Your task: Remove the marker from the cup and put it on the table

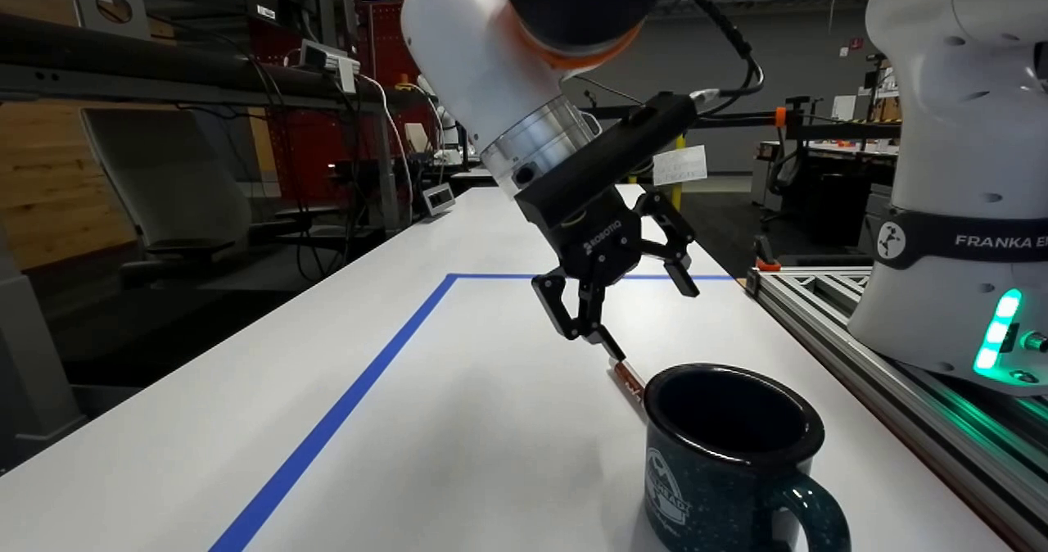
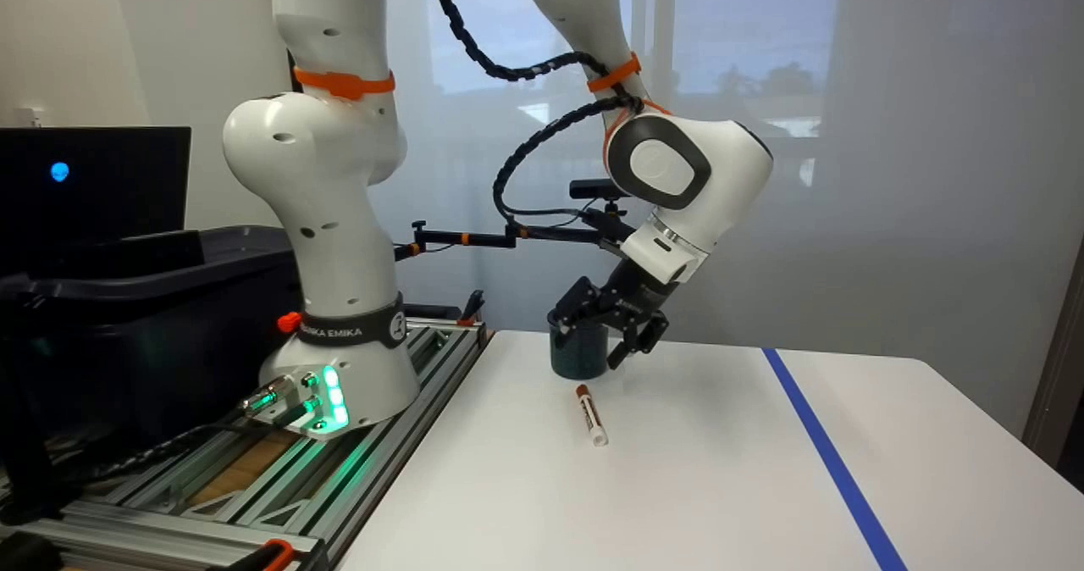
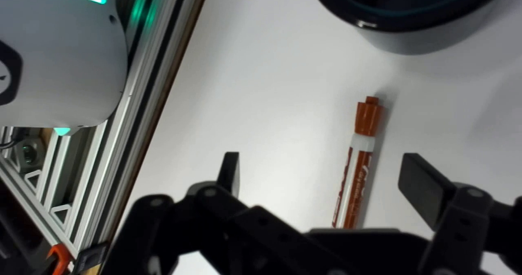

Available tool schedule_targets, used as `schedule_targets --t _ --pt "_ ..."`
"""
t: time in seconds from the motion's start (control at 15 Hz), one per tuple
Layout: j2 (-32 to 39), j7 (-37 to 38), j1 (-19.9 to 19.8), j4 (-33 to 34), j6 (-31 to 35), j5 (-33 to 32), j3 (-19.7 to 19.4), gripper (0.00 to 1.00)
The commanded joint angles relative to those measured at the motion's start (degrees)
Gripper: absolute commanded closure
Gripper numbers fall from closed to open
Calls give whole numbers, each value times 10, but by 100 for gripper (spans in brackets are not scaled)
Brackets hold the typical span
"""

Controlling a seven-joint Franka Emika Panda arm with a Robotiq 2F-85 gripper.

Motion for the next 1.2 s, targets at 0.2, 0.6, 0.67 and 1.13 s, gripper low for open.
schedule_targets --t 0.2,0.6,0.67,1.13 --pt "-48 21 21 26 -132 -70 10 0" --pt "-50 14 16 36 -158 -86 19 0" --pt "-54 14 16 36 -161 -88 20 0" --pt "-57 14 17 36 -162 -89 21 0"
